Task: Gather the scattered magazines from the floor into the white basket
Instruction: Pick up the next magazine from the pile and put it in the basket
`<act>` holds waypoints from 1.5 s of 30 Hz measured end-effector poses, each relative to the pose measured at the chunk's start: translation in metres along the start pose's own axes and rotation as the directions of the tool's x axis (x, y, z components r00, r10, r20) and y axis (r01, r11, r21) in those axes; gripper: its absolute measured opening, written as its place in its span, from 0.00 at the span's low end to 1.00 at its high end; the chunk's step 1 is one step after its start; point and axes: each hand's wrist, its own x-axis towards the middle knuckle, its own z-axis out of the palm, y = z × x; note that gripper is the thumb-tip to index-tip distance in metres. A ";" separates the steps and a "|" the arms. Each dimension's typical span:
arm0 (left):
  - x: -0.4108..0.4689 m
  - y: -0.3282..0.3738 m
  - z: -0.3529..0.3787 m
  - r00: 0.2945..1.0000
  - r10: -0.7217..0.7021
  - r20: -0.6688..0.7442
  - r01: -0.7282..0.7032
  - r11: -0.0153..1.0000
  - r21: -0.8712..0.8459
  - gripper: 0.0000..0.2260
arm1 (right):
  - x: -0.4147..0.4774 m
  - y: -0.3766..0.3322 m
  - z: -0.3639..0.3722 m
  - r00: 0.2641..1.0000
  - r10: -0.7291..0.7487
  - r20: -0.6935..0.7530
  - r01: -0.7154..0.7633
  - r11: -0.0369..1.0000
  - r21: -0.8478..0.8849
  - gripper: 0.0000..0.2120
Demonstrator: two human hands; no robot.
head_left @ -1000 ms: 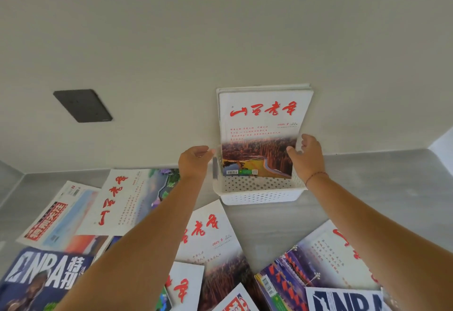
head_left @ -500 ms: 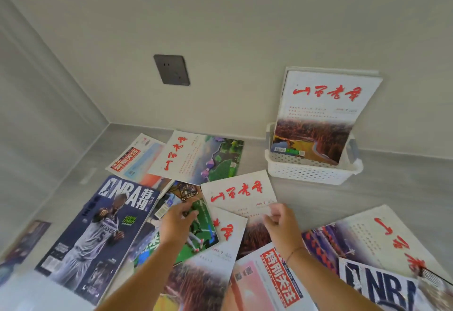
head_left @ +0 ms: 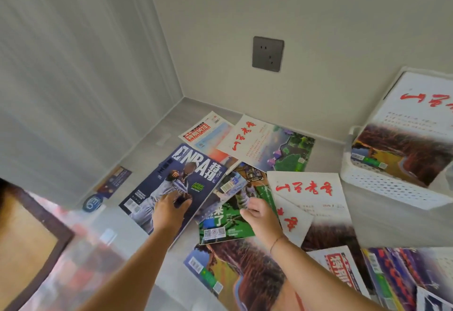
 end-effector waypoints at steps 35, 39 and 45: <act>0.083 -0.074 -0.035 0.965 -0.220 0.141 0.255 0.909 -0.328 0.13 | 0.076 -0.018 0.099 0.985 0.169 0.037 -0.172 0.952 0.251 0.11; 0.078 -0.068 -0.037 0.967 -0.197 0.165 0.252 0.843 -0.474 0.03 | 0.066 -0.012 0.089 0.990 0.134 0.032 -0.138 0.974 0.179 0.13; 0.066 -0.043 -0.061 0.983 0.009 0.181 0.129 0.668 -0.733 0.05 | 0.060 -0.014 0.068 0.996 0.071 -0.061 -0.058 0.981 0.185 0.14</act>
